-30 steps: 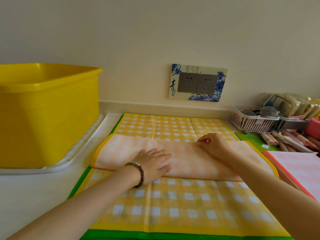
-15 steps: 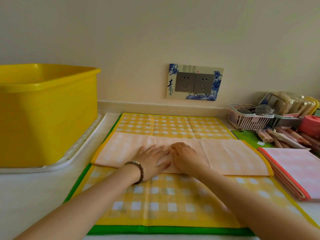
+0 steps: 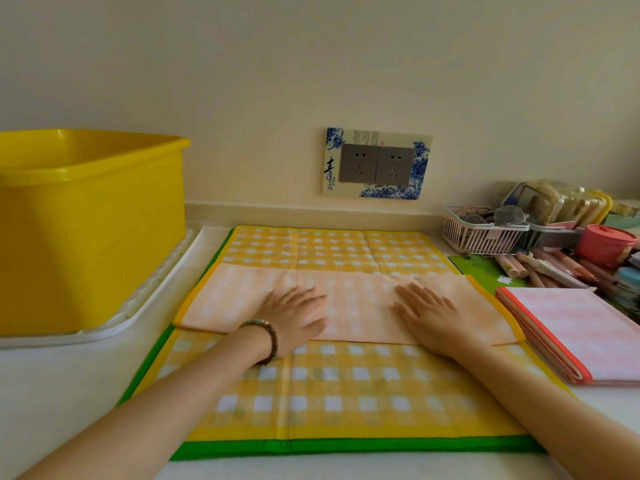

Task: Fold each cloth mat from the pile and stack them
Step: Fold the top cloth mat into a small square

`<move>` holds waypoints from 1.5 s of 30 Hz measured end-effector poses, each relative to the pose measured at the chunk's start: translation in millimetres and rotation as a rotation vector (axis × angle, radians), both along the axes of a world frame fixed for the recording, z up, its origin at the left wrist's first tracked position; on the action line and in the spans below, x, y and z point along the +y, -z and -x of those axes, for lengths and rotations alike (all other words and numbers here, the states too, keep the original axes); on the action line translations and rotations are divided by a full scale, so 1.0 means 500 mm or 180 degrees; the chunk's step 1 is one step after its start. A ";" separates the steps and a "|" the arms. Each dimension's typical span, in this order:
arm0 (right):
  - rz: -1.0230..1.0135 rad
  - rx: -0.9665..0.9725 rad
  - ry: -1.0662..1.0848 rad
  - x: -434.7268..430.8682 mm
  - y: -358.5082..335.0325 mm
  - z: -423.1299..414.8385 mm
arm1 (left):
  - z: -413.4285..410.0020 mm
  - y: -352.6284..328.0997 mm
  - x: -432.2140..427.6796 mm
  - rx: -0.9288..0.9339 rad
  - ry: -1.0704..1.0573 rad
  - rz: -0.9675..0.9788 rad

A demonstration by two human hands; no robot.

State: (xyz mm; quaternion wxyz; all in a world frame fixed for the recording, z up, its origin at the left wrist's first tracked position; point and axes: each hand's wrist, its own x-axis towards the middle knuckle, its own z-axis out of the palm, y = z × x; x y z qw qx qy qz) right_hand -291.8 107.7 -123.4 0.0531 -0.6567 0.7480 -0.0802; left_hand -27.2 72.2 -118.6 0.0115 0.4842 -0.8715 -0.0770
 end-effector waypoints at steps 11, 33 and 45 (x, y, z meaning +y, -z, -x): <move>-0.0357 0.0176 0.0282 0.028 -0.012 0.112 | 0.002 -0.005 0.006 -0.0025 -0.0043 -0.0055; -0.0027 -0.0122 -0.0687 -0.004 0.000 -0.128 | -0.019 0.001 -0.001 -0.0019 0.0013 -0.0080; -0.0200 -0.0057 -0.0730 0.000 -0.008 -0.122 | -0.197 -0.019 0.001 -0.0048 -0.0233 -0.0408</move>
